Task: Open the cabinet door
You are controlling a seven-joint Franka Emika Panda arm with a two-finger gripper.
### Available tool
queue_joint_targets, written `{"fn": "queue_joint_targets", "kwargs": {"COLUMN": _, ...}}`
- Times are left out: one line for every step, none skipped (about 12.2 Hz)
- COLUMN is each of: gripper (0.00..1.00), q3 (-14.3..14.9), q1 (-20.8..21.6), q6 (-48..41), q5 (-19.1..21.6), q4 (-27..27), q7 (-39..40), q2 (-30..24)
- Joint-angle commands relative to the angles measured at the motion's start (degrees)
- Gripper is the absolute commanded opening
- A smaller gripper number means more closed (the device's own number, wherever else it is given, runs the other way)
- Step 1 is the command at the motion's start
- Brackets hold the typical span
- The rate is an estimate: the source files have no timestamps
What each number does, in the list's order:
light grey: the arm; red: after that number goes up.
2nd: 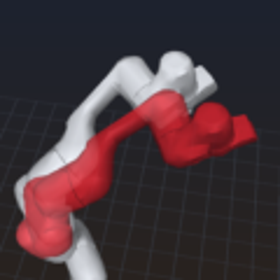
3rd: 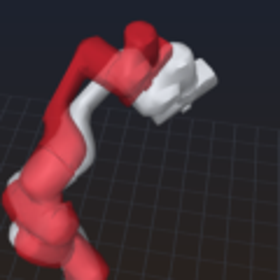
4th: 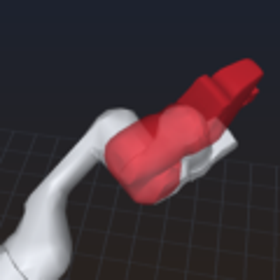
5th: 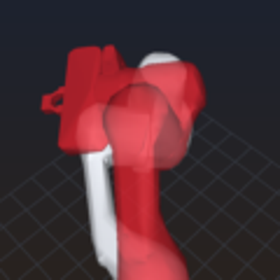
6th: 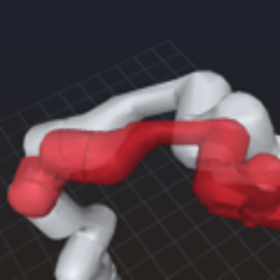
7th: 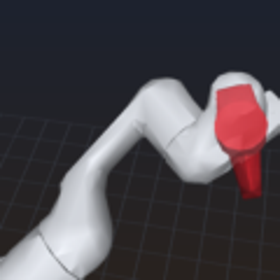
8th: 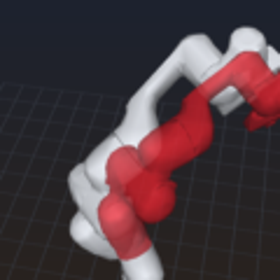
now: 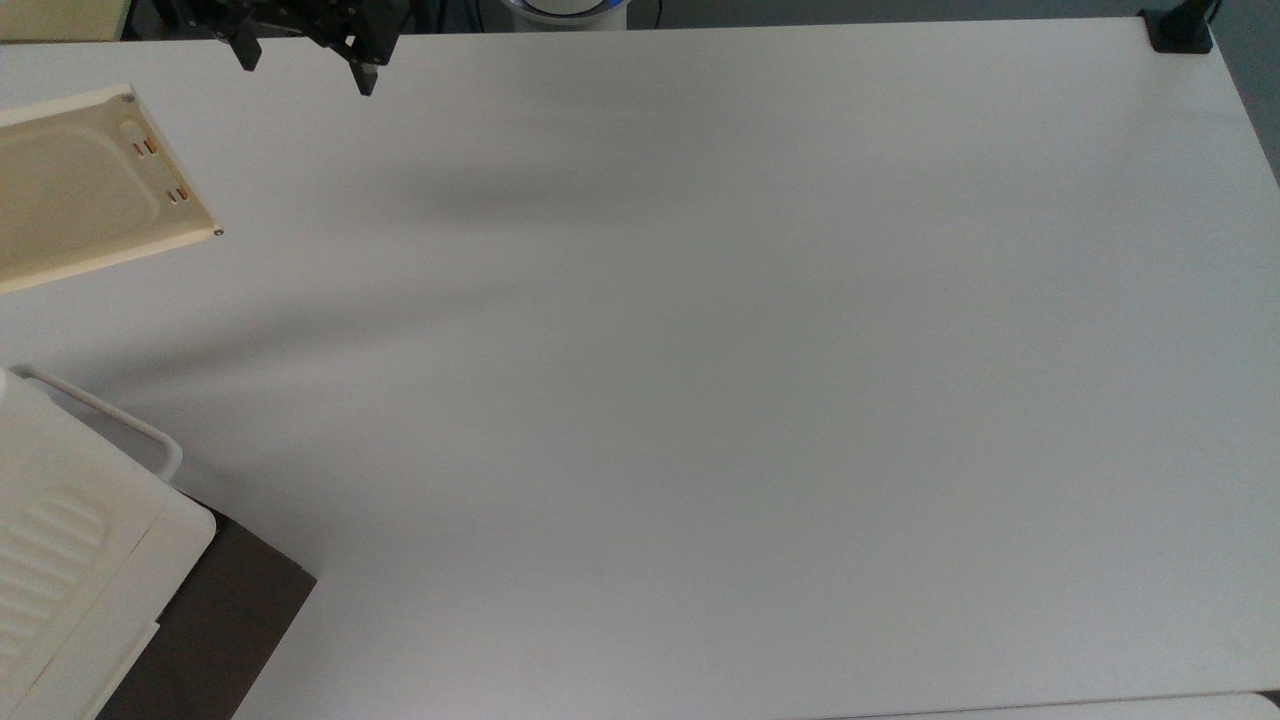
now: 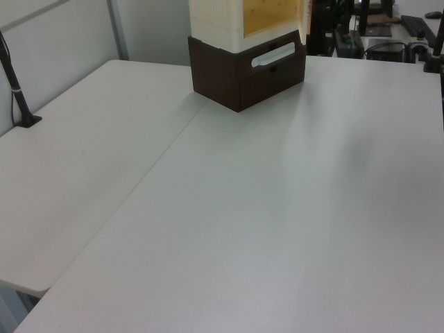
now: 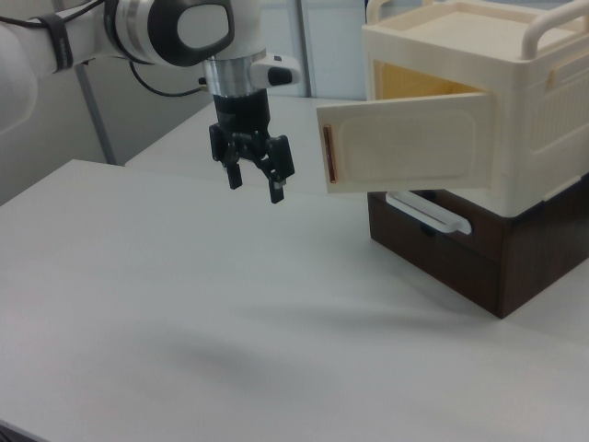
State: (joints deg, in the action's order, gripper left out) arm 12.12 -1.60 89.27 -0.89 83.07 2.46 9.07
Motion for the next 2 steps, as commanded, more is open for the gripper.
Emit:
{"fn": "queue_joint_targets", "kwargs": {"gripper": 1.00, "q3": 0.3, "q1": -0.4, "q6": 0.8, "q5": 0.5, "q4": 0.9, "q7": 2.2, "q2": -1.2}}
{"fn": "queue_joint_targets", "kwargs": {"gripper": 1.00, "q3": 0.3, "q1": -0.4, "q6": 0.8, "q5": 0.5, "q4": 0.9, "q7": 2.2, "q2": -1.2}}
